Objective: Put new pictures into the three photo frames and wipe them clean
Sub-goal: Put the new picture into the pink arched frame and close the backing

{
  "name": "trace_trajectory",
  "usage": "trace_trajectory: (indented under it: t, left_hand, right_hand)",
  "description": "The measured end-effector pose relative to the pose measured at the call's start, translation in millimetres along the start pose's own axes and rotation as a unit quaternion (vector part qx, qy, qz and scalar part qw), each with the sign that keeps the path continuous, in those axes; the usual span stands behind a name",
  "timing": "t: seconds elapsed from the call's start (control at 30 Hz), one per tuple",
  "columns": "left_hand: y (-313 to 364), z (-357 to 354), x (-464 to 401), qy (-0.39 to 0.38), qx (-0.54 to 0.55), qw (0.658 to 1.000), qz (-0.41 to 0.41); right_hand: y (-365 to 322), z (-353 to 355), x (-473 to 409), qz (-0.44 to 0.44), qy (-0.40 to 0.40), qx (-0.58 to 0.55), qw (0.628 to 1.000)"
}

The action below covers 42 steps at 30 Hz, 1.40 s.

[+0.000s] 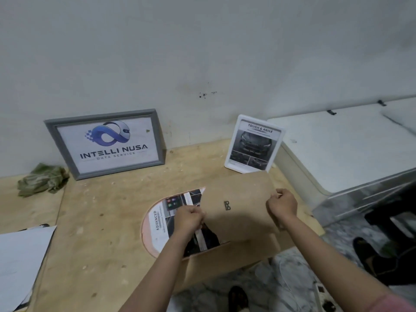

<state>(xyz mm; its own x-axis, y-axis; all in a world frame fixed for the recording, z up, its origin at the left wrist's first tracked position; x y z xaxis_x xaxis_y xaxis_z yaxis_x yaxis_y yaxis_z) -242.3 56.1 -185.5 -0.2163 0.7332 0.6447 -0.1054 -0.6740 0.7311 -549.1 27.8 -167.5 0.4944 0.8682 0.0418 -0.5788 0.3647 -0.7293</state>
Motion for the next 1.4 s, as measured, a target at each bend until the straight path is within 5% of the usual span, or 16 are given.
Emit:
trace_trajectory:
  t: [0.2,0.7,0.97,1.17,1.4]
  left_hand:
    - [20,-82,4,0.036,-0.173,0.982,-0.068]
    - [34,-156,25,0.119,-0.412,0.903,-0.029]
    - [27,-160,25,0.133,-0.433,0.891,-0.033]
    - [25,-139,22,0.206,-0.358,0.899,-0.142]
    - [-4,-57,20,0.281,-0.351,0.888,-0.098]
  right_hand:
    - [38,34,-36,0.029,-0.045,0.031,0.998]
    - [91,21,-51,0.179,-0.134,0.178,0.958]
    - [87,14,-47,0.202,-0.127,0.203,0.95]
    - [40,-11,-29,0.292,-0.178,0.121,0.932]
    - [-20,-73,14,0.401,-0.284,0.084,0.867]
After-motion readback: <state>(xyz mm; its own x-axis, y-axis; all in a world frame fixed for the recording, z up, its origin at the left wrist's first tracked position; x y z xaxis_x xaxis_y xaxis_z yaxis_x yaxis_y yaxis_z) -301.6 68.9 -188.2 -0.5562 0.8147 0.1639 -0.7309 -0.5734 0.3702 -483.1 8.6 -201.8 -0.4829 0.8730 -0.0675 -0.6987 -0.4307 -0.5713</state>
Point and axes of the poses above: each hand's wrist, its own x-axis away from the middle knuckle, its own z-axis out of the back of the hand, y = z × x, the point moved 6 cm from there along -x, towards the middle knuckle, and after that the axes turned 11 degrees about z, right-handed, at the moved point
